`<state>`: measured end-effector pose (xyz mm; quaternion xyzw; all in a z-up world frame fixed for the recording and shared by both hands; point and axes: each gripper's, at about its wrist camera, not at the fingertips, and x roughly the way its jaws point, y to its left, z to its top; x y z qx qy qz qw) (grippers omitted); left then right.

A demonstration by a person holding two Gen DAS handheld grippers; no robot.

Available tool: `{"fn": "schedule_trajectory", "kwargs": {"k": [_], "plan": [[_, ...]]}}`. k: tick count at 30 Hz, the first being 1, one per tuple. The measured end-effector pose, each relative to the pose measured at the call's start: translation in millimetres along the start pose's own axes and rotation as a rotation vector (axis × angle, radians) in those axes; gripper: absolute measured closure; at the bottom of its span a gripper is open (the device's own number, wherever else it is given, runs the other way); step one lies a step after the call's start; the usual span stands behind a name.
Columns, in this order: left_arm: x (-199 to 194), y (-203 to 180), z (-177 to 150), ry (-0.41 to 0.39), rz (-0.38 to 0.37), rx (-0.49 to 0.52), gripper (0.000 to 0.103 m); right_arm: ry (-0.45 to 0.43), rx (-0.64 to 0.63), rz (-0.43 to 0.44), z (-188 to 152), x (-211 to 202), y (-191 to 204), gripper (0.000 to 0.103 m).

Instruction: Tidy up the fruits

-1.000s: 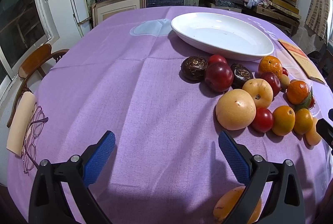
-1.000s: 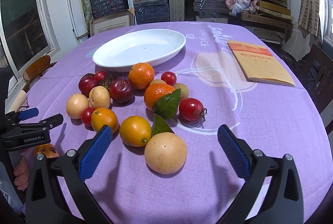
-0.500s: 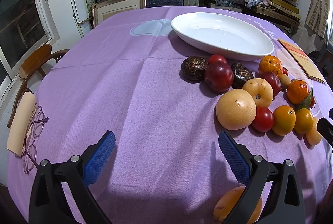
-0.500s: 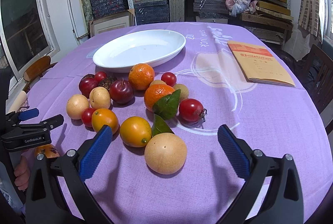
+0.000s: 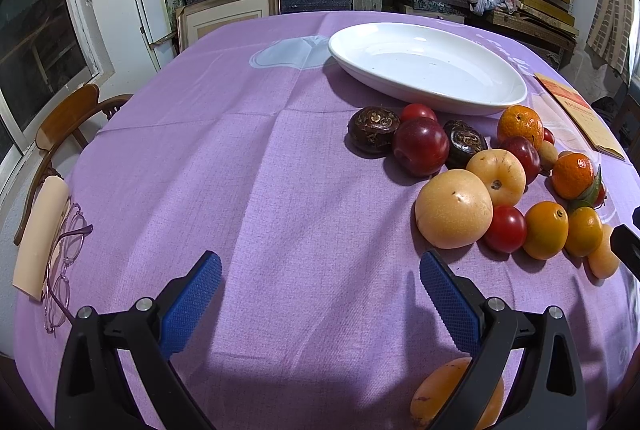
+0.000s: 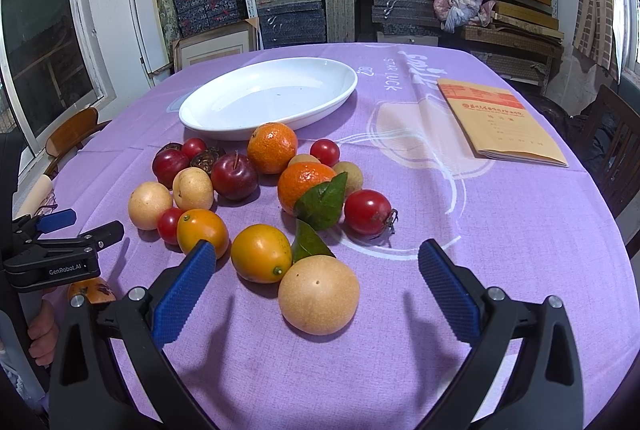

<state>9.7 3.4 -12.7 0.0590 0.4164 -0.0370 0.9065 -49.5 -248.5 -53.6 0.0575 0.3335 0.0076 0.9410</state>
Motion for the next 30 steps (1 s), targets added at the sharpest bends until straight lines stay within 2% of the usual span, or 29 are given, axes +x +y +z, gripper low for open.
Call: {"fn": "schedule_trajectory", "kwargs": {"k": [30], "plan": [[-0.4,0.2,0.2,0.002,0.001,0.003,0.003,-0.003,0.003,0.002,2.0,0.2,-0.6,0.004]]}}
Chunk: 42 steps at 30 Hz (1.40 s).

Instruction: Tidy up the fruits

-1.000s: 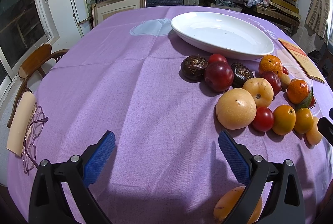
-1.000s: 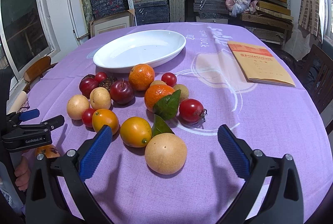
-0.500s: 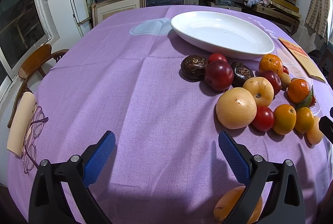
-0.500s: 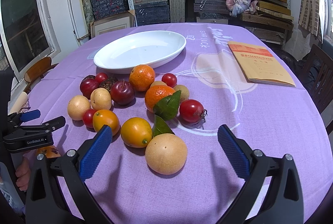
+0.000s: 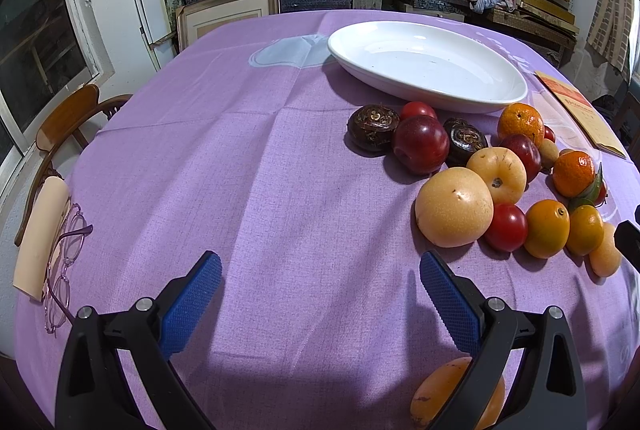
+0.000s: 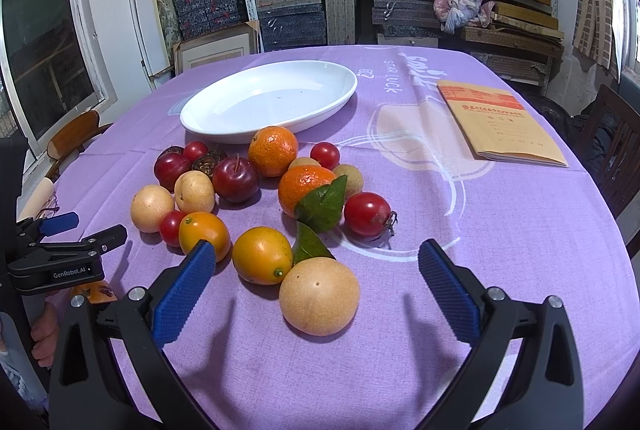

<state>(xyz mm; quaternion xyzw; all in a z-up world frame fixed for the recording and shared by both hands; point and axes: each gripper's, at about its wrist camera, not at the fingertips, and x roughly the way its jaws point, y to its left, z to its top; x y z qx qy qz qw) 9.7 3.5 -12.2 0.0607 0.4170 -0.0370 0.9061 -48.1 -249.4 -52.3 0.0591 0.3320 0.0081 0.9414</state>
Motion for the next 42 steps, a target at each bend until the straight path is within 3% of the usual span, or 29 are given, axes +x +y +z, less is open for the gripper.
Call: {"fn": "schedule_trajectory", "kwargs": {"k": [17,22,26,34,42], "plan": [[-0.7,0.2,-1.8,-0.003,-0.020,-0.012,0.003,-0.001,0.003,0.002,1.0,0.6,0.3,0.004],[-8.5,0.9,-6.4,0.009,-0.086,0.005,0.003,0.015,0.009,0.019,2.7,-3.6,-0.7,0.004],[-20.6,-7.7,-16.0,-0.003,-0.092,0.066,0.003,0.011,0.011,0.021,2.7,-5.7,-1.1,0.004],[-51.2,-25.5,-40.3,-0.018,-0.188,0.175,0.003,-0.014,0.027,0.028,2.9,-9.6,-3.4,0.004],[-52.3,-42.0,-52.4,0.039,-0.309,0.207,0.003,-0.029,0.034,0.030,1.7,-13.6,-5.8,0.004]]}}
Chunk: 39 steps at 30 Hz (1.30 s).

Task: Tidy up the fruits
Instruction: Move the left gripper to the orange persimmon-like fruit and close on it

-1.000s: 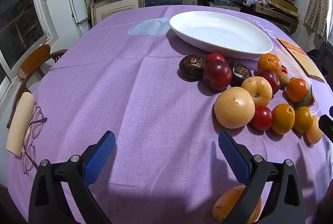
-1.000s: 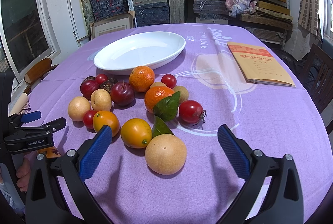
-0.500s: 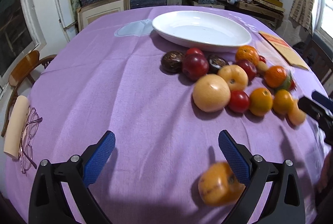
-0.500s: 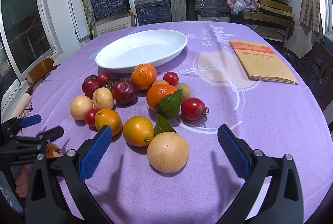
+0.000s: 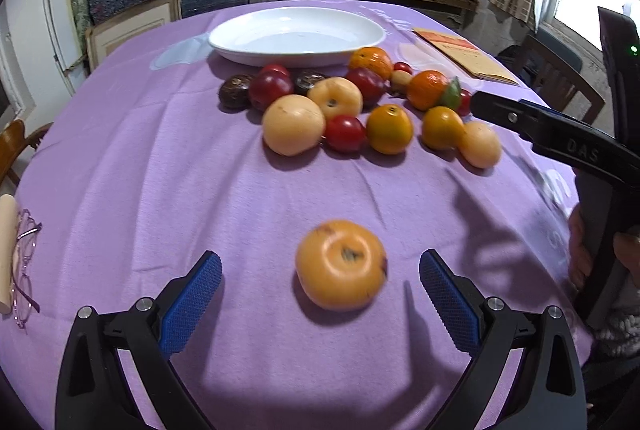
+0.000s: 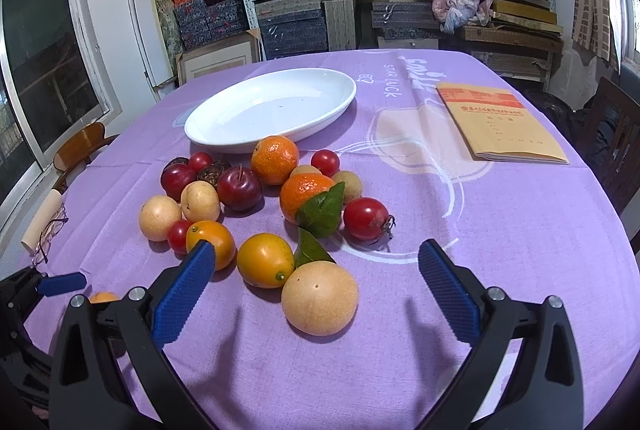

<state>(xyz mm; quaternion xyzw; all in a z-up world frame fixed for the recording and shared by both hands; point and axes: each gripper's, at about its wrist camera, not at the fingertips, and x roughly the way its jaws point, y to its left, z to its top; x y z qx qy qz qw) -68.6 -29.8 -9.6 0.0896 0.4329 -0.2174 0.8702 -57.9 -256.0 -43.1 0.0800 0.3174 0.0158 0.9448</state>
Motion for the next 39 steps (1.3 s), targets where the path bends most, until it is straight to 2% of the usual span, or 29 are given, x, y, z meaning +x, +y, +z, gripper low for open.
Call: {"fn": "schedule_trajectory", "kwargs": {"k": [7,10,12,17,21,26,33,37,39], "plan": [[10.9,5.2,5.3,0.033,-0.063,-0.067,0.003,-0.008,0.000,0.003,-0.4,-2.4,-0.6,0.004],[18.9,4.6,8.4,0.054,-0.065,-0.079,0.004,-0.008,0.003,0.005,-0.3,-2.2,-0.9,0.004],[21.2,1.6,10.0,0.055,-0.052,-0.068,0.007,-0.008,0.001,0.004,-0.3,-2.3,-0.7,0.004],[22.7,-1.5,11.1,0.051,-0.017,-0.046,0.026,-0.008,0.001,0.006,-0.2,-2.6,-1.1,0.004],[23.0,-3.0,12.3,0.052,-0.019,-0.040,0.027,-0.008,0.002,0.005,0.1,-2.5,-1.4,0.004],[22.1,-2.5,14.5,0.045,-0.023,-0.037,0.039,-0.007,0.002,0.005,0.7,-2.3,-1.9,0.004],[19.3,-5.4,10.2,0.046,-0.039,-0.015,0.042,-0.002,0.003,0.006,0.6,-1.0,-0.4,0.004],[17.7,-2.0,9.0,0.044,-0.056,-0.029,0.056,-0.001,0.002,0.006,0.5,0.0,1.2,0.004],[16.7,-0.8,8.5,0.050,-0.067,-0.031,0.058,0.000,0.005,0.008,0.7,-0.2,0.1,0.004]]}}
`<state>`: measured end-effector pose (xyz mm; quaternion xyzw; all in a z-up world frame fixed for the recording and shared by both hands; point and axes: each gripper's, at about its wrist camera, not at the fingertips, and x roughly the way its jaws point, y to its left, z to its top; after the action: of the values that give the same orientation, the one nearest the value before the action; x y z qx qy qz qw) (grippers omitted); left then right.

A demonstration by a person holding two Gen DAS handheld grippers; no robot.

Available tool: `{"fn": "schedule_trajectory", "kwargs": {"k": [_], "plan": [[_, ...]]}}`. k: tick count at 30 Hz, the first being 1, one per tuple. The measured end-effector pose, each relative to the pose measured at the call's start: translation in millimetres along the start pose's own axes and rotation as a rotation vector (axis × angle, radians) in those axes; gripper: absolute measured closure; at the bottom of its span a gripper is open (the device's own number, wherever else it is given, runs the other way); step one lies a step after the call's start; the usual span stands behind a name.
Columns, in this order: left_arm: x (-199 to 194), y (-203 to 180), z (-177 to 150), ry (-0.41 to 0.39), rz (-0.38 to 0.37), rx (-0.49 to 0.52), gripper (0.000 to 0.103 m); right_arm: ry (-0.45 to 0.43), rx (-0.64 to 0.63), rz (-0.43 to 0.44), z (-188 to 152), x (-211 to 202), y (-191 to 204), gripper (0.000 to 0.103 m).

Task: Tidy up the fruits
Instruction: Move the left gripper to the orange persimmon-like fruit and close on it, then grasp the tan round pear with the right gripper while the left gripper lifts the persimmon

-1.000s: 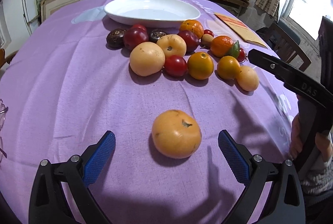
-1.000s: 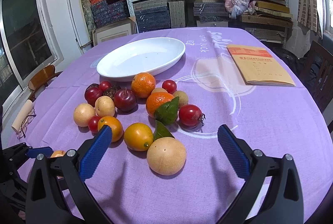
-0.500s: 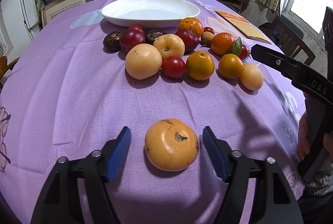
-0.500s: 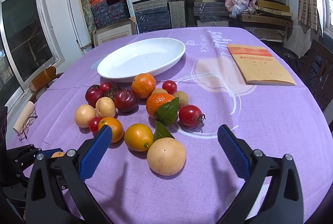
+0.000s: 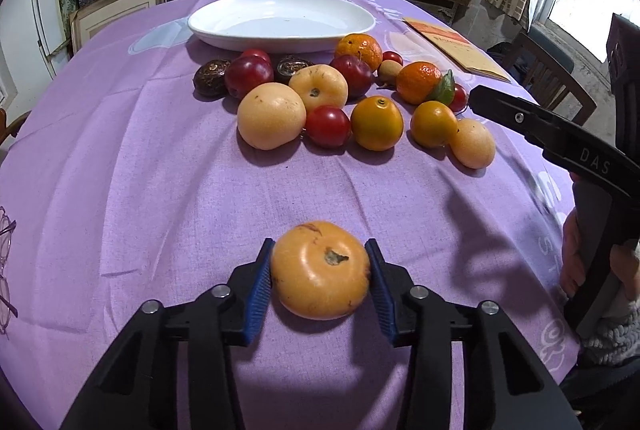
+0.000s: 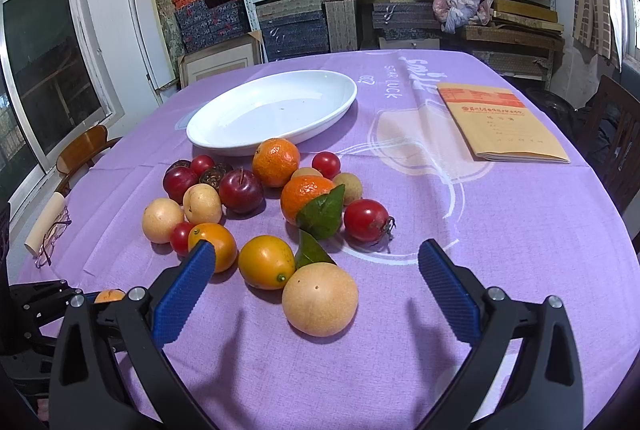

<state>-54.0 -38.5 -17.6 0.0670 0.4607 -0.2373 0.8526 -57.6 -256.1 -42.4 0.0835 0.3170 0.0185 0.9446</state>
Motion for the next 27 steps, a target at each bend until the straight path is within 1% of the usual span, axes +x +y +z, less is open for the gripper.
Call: {"fn": "schedule_trajectory", "kwargs": {"k": [7,9,13,16,18,21,23,25,27], "plan": [[-3.5,4.8,-4.7,-0.002,-0.020,-0.024,0.058,0.000,0.000,0.002,0.1,-0.1,-0.4,0.004],[-4.8,8.8,-4.1,-0.013,-0.001,-0.035,0.058,-0.002,-0.004,0.002,-0.1,-0.7,-0.3,0.004],[-12.9,26.7,6.0,-0.063,0.054,-0.077,0.058,0.007,-0.018,0.014,-1.4,-1.9,0.6,0.004],[-17.6,40.8,18.3,-0.113,0.140,-0.097,0.058,0.026,-0.046,0.036,-5.7,-6.0,5.6,0.004],[-15.9,51.4,27.1,-0.131,0.177,-0.126,0.058,0.043,-0.082,0.015,-10.9,-7.4,8.4,0.004],[-10.5,63.4,33.9,-0.140,0.202,-0.166,0.058,0.093,-0.121,-0.035,-17.4,0.3,7.5,0.004],[-7.7,68.7,29.8,-0.135,0.193,-0.183,0.058,0.114,-0.109,-0.027,-16.8,5.8,2.7,0.004],[-5.0,71.2,28.5,-0.128,0.183,-0.185,0.058,0.108,-0.108,-0.014,-14.4,7.8,0.9,0.004],[-4.8,71.9,27.2,-0.129,0.180,-0.183,0.058,0.109,-0.133,-0.036,-13.2,11.2,3.0,0.009]]}}
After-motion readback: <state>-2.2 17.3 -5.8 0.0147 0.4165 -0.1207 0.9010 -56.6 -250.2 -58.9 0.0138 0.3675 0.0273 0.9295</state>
